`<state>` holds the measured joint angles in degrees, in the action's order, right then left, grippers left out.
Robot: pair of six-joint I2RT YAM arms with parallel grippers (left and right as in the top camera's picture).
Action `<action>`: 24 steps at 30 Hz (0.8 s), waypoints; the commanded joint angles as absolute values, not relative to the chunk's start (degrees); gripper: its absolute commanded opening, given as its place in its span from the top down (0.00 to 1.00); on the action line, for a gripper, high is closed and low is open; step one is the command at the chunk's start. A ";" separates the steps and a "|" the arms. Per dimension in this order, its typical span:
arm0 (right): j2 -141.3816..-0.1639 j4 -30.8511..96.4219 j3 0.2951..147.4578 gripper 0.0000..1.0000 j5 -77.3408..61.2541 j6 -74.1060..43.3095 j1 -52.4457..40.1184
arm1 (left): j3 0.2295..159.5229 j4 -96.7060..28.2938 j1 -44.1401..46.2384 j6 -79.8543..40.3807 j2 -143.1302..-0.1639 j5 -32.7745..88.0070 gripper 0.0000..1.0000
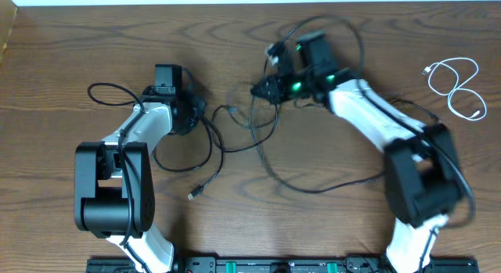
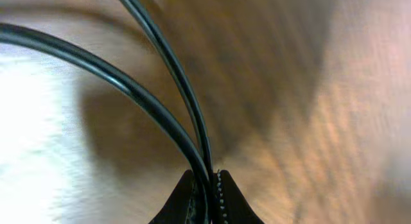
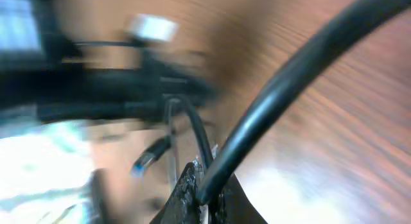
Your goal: Untangle cables
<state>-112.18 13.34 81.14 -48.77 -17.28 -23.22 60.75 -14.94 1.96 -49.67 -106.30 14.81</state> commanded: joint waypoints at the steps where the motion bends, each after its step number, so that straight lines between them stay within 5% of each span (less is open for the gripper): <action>1: -104.36 12.84 81.67 0.99 -66.32 -14.57 -22.81 | 60.12 -12.60 2.52 -51.27 -107.11 21.65 0.92; 11: -100.29 13.56 81.65 0.99 -64.84 -14.26 -25.23 | 60.12 -3.75 7.94 -54.54 -107.11 33.91 0.86; 12: -100.29 13.69 81.65 0.92 -64.69 -14.28 -25.19 | 60.12 -2.85 8.82 -54.52 -107.11 35.24 0.78; 14: -100.29 13.72 81.65 0.42 -64.64 -14.28 -24.99 | 60.12 -2.66 9.34 -54.50 -107.11 35.42 0.59; 16: -100.29 13.72 81.65 0.07 -64.64 -14.28 -24.95 | 60.12 -2.66 9.34 -54.24 -107.11 35.40 0.41; 19: -100.29 13.72 81.65 0.01 -64.55 -14.28 -24.95 | 60.12 -2.37 9.34 -53.34 -107.11 35.40 0.26; 24: -100.29 15.18 81.65 0.01 -59.37 -14.33 -24.95 | 60.12 -2.24 9.34 -51.88 -107.11 36.36 0.22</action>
<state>-100.12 14.44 81.41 -62.48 -14.81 -24.99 60.60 -2.39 9.50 -53.76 -106.30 34.61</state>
